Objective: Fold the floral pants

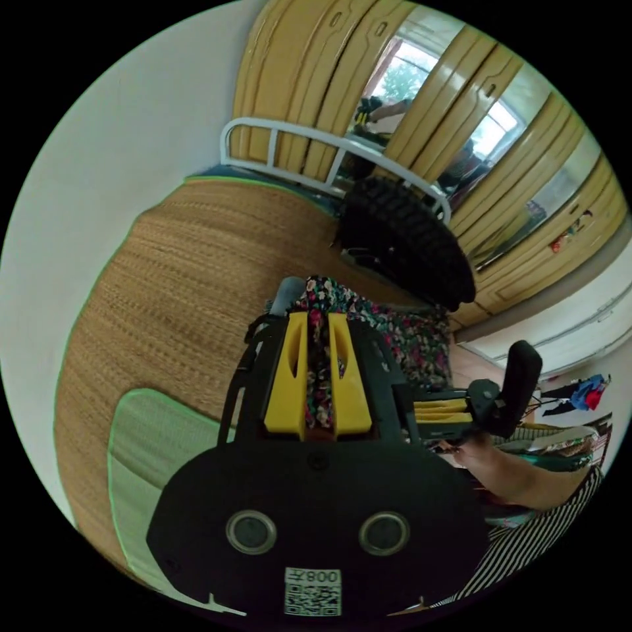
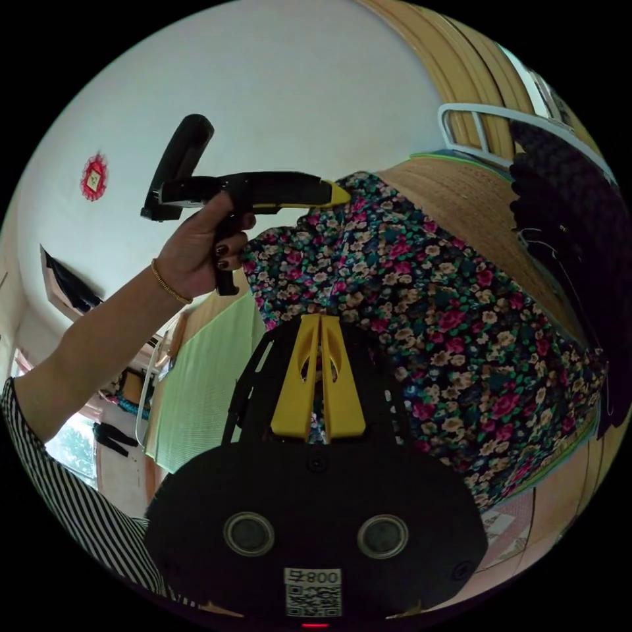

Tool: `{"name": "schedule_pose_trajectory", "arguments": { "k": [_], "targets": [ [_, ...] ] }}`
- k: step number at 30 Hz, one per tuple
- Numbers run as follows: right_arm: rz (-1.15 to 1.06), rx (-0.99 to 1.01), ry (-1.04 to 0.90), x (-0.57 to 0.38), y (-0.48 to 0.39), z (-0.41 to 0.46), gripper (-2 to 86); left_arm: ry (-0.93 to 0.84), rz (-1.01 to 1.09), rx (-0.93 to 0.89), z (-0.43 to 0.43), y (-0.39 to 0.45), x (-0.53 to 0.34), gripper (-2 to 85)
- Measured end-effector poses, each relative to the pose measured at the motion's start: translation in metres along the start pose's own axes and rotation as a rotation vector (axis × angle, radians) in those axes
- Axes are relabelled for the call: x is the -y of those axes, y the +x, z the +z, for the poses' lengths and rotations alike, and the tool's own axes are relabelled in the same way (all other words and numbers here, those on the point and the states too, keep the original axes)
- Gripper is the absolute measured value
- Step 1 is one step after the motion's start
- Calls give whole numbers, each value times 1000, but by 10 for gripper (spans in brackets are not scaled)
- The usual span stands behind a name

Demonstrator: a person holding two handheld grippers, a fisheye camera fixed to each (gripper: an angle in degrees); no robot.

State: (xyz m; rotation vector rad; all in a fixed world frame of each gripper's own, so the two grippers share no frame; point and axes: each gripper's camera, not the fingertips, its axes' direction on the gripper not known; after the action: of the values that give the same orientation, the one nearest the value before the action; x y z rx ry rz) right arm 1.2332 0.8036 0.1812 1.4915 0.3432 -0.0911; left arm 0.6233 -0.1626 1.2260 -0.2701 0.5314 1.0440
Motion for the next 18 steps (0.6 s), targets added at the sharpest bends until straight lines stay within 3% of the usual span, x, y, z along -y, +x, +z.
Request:
{"name": "schedule_pose_trajectory", "arguments": {
  "k": [7, 11, 18],
  "targets": [
    [31, 23, 43, -17, 6, -3, 0, 263, -69, -115, -31, -2, -69, 47],
    [18, 5, 72, -26, 0, -16, 0, 94, -51, -25, 2, 8, -98, 16],
    [-74, -148, 201, -73, -27, -57, 0, 260, -44, -59, -27, 22, -150, 5]
  ]
}}
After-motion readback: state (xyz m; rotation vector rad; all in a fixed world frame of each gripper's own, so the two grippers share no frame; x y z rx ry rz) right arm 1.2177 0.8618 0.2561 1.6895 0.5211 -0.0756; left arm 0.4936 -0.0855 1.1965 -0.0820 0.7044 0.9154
